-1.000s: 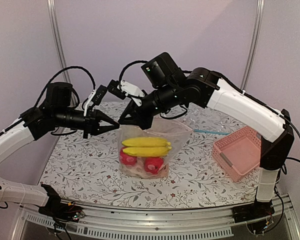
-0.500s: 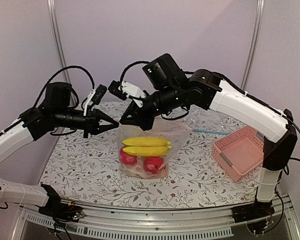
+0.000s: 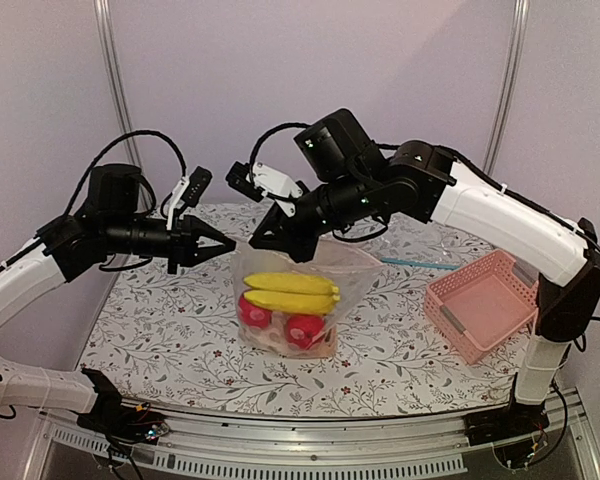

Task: Place the food in the zip-top bag and seal the zipper
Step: Zip the zipper on the zipper food storage bag.

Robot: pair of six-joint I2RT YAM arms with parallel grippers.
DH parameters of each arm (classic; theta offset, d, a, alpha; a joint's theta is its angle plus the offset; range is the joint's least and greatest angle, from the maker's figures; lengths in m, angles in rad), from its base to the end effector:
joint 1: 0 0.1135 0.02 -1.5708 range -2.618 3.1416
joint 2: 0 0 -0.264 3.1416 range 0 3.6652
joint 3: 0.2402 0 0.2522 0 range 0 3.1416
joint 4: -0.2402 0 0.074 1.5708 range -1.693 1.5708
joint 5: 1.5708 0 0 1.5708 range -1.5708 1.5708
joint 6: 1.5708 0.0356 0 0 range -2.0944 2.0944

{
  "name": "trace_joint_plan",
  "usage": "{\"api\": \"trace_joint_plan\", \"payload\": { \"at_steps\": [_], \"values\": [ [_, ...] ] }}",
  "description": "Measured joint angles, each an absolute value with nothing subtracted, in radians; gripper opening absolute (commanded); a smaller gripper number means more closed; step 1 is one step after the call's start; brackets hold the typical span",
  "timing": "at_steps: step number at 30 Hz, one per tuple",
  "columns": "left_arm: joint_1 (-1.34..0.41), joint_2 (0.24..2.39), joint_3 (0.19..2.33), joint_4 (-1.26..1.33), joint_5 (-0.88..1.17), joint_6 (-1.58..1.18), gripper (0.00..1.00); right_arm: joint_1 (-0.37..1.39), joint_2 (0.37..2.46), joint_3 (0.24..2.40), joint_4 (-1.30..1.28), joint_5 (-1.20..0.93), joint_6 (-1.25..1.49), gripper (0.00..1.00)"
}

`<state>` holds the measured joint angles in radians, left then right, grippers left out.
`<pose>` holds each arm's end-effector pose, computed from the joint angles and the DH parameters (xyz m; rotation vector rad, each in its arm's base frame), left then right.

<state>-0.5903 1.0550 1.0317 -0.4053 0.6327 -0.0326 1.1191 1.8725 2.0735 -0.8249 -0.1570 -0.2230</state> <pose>0.1789 -0.1452 0.3547 0.9618 1.8200 -1.0243 0.1762 0.3759 0.4095 -1.4807 1.7181 0.6636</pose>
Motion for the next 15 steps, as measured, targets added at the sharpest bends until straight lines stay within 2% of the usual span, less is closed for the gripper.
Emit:
{"api": "trace_joint_plan", "payload": {
  "at_steps": [15],
  "values": [
    [-0.584, 1.051, 1.032, -0.401, 0.563, -0.035, 0.0, 1.119, 1.797, 1.975, -0.817, -0.082, -0.163, 0.0]
  ]
}}
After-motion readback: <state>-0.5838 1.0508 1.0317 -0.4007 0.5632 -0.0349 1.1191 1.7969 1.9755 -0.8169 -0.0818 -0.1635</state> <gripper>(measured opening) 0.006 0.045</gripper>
